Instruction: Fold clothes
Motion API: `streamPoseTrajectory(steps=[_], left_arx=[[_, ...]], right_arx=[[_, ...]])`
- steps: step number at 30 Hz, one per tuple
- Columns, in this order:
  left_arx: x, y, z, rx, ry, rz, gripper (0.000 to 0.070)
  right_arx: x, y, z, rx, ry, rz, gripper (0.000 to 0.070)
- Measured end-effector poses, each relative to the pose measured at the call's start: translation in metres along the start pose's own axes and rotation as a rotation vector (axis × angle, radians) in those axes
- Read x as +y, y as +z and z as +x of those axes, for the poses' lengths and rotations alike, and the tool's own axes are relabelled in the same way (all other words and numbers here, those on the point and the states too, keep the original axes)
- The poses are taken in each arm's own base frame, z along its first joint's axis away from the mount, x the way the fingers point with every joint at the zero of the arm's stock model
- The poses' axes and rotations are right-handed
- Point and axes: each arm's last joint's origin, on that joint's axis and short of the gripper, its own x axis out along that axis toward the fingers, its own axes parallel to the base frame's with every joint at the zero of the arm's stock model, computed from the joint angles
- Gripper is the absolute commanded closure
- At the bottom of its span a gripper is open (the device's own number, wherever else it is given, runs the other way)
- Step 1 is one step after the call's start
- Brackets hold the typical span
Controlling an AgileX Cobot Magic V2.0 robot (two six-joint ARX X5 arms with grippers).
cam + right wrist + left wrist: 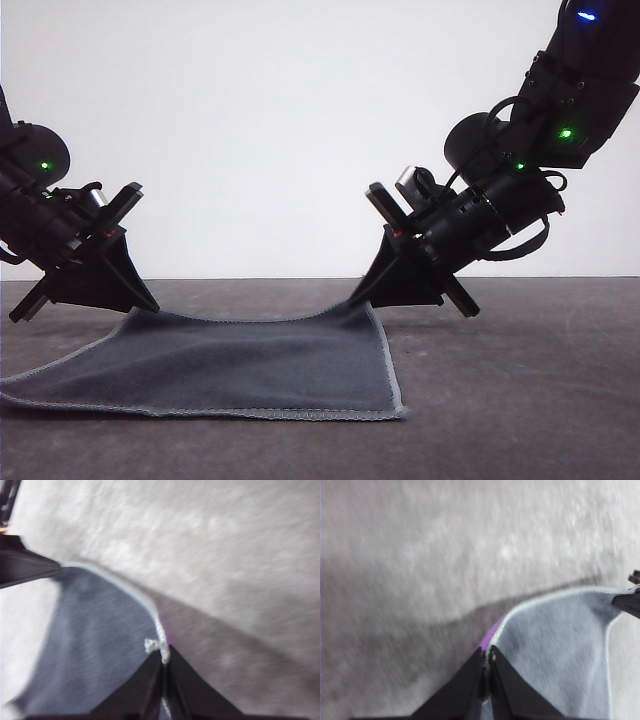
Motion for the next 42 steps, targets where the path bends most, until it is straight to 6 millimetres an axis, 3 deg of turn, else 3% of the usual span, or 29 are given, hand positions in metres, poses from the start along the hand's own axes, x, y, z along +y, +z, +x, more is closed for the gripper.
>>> streamPoseTrajectory(steps=[10,17,42], left_arx=[[-0.014,0.007,-0.018,0.124,-0.081,-0.026,0.0700],[-0.023,-0.003,-0.028,0.267,-0.095,-0.022,0.0700],[-0.034,-0.034,-0.042,0.525,-0.171,-0.069,0.0700]], right_arx=[[0.001,0.001,-0.011,0.117,0.203,0.083,0.0700],[0.005,-0.006,-0.011,0.205,0.341,0.134,0.0700],[0.013,-0.055,-0.007,0.473,0.334,0.227,0.0700]])
